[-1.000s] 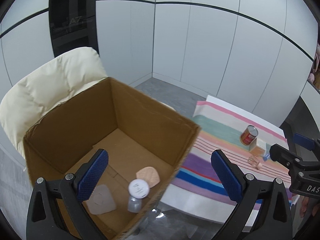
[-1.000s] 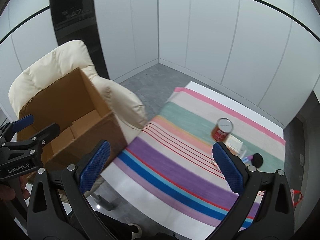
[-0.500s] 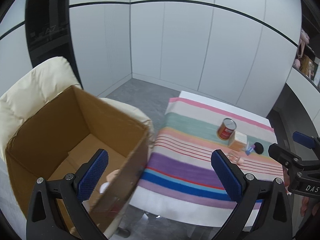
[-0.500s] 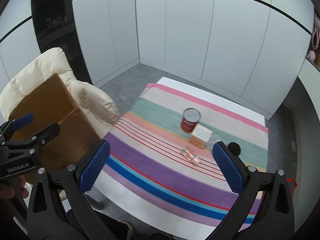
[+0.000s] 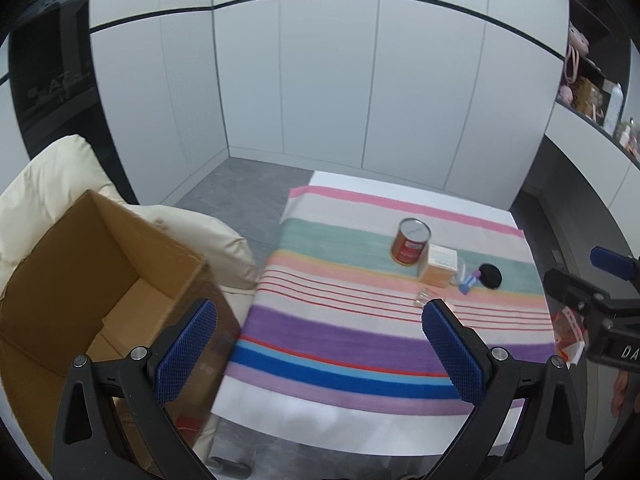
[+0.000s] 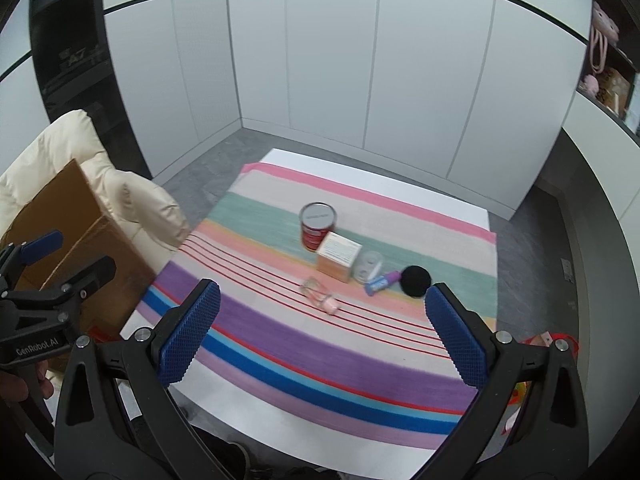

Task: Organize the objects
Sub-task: 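Move both tools back over the table toward the remaining items, then grasp the glass bottle with the left tool while the right tool grasps the black sponge, then carry the bottle with the left tool to the cardboard box while the right tool carries the sponge, then open both tools to drop the bottle and sponge into the cardboard box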

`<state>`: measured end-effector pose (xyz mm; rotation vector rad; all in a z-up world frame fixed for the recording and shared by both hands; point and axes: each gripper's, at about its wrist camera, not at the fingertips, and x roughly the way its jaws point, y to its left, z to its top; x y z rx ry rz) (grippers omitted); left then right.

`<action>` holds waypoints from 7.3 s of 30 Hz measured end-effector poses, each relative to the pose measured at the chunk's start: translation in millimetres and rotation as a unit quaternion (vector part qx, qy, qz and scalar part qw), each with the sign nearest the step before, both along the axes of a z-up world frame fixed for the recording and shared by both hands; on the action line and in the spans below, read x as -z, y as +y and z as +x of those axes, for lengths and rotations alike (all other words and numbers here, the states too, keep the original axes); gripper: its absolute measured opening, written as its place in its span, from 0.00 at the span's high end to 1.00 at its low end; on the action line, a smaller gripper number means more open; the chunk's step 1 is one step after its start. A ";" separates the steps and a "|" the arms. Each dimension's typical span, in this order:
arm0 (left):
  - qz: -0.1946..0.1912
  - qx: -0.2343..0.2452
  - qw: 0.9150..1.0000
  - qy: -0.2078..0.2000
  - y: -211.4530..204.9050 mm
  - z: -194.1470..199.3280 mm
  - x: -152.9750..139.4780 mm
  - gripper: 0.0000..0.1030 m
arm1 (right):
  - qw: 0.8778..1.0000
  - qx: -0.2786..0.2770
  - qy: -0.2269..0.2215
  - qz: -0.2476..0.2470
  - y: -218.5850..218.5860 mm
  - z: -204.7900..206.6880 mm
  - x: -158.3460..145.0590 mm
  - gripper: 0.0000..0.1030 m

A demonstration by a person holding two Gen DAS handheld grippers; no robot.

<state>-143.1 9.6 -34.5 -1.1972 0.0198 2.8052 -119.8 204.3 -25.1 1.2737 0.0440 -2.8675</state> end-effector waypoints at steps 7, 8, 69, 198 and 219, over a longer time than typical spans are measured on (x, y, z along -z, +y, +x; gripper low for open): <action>-0.002 0.023 1.000 -0.010 28.3 -5.6 8.4 0.00 | 1.000 0.027 -0.008 -0.005 31.6 3.6 7.1 0.00; -0.002 0.026 1.000 -0.012 31.0 -6.7 10.1 0.00 | 1.000 0.029 -0.010 -0.006 34.8 3.9 9.0 0.00; -0.012 0.113 0.988 -0.107 173.9 -105.3 158.4 0.37 | 0.992 0.047 -0.113 -0.031 146.7 -119.7 197.9 0.50; 0.031 -0.237 0.971 0.025 -293.7 106.7 -21.0 0.00 | 0.959 -0.281 -0.012 -0.015 -313.5 -9.8 -4.0 0.50; 0.042 -0.294 0.955 0.015 -348.7 141.4 -19.3 0.00 | 0.946 -0.323 -0.002 0.006 -374.8 9.1 -0.4 0.39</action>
